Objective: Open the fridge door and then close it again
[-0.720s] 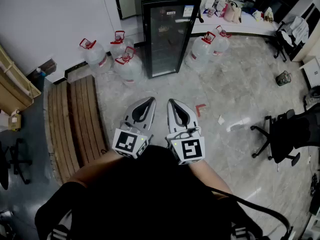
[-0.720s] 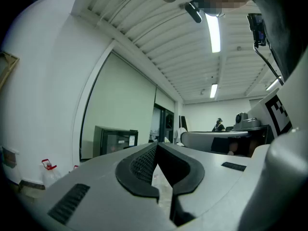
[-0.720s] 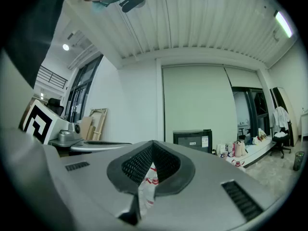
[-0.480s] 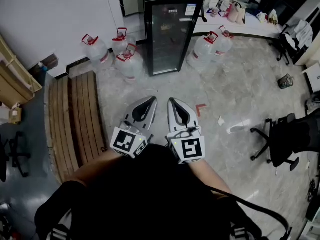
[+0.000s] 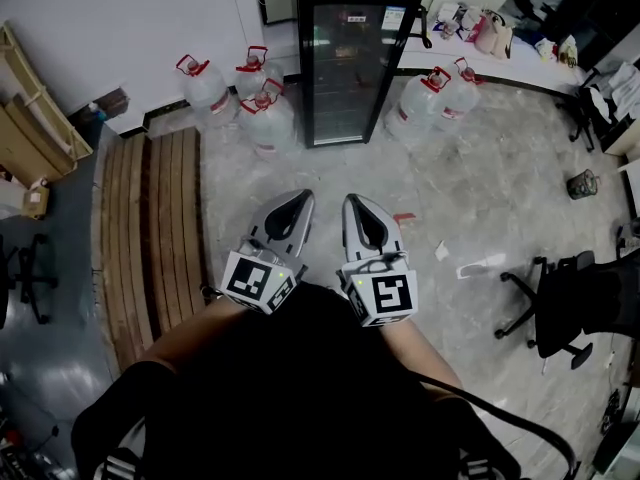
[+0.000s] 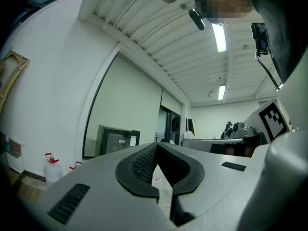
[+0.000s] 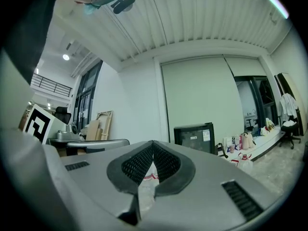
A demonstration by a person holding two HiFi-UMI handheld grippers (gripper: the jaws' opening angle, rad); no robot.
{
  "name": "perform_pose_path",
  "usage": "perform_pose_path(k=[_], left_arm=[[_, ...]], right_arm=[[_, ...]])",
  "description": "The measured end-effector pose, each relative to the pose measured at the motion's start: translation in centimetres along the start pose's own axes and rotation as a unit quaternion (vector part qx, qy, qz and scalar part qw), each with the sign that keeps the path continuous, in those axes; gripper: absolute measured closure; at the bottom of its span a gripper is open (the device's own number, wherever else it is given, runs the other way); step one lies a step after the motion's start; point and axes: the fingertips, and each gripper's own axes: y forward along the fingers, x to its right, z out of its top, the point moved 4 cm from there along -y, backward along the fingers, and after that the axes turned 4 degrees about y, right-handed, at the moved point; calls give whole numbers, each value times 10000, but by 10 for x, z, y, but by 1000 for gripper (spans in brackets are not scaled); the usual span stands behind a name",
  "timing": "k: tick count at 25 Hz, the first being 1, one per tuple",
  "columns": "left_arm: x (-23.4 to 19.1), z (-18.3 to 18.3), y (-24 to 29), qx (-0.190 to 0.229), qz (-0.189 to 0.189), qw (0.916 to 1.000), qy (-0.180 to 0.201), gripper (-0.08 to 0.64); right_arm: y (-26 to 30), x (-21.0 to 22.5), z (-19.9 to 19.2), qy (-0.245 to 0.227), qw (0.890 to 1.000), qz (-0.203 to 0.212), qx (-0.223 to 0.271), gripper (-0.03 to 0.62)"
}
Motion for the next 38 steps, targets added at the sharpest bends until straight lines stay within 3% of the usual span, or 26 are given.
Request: perform_pose_path(k=[6,12,16,20,29,38], left_arm=[[-11,-13,23,-53,174,9995,249,552],[-55,-35,64,-180,223,9993,258,552],[-103,-52,110,-210,246,9995,-4,554],[-163,-67,169,-353,153,9992,45,554],[-313,-75,284,-653,-38,9978,-125,553],[-399,-120,368,-787,-5,9969,20,552]], right_arm=[[13,27,-13,-37,9999,25,-161,577],[70,59,-26,81,9991,-144,-399,577],[127,82,-44,-1,9979,-249,-595,577],[204,104,-54,24,9974,-334,-635,577],[378,138,-47,-3,9954,-658,-695,577],[466,174,-79,-10,9947,-754,-703,577]])
